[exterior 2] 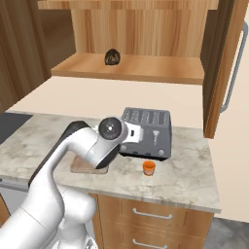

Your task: Pick the bread, place it on the cutting board, pick the jam, place it on the counter, and close the cabinet.

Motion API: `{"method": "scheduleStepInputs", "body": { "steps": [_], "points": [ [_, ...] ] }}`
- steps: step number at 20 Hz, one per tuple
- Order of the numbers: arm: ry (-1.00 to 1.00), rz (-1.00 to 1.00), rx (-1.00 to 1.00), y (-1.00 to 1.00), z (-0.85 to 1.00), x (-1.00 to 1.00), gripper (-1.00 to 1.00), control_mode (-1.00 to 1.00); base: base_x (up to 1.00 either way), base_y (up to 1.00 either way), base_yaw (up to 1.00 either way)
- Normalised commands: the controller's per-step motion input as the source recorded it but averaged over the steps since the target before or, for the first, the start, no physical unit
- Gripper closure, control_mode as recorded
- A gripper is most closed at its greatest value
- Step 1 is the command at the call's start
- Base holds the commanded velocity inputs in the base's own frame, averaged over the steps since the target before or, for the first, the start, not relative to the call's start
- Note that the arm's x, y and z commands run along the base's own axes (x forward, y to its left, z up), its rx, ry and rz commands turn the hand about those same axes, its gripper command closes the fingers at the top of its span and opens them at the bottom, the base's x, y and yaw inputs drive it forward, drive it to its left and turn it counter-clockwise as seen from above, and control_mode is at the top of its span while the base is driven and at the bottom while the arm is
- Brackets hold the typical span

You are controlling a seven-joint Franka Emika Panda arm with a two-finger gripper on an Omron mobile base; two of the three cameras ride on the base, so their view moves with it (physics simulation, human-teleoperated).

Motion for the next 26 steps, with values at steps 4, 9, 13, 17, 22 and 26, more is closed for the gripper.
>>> {"method": "scheduleStepInputs", "body": {
  "steps": [4, 9, 13, 17, 22, 26],
  "points": [
    [0.0, 0.04, 0.0, 0.24, 0.27, -0.27, -1.0, -1.0, 0.0, 0.0, 0.0],
    [0.0, 0.04, 0.0, 0.18, 0.3, -0.23, -1.0, -1.0, 0.0, 0.0, 0.0],
    [0.0, 0.01, 0.0, 0.15, 0.33, -0.22, -1.0, -1.0, 0.0, 0.0, 0.0],
    [0.0, 0.0, 0.0, 0.16, 0.34, -0.26, -1.0, -1.0, 0.0, 0.0, 0.0],
    [0.0, 0.0, 0.0, 0.16, 0.4, -0.19, -1.0, -1.0, 0.0, 0.0, 0.0],
    [-0.03, 0.0, 0.0, 0.19, 0.43, -0.06, -1.0, -1.0, 0.0, 0.0, 0.0]
  ]
}}
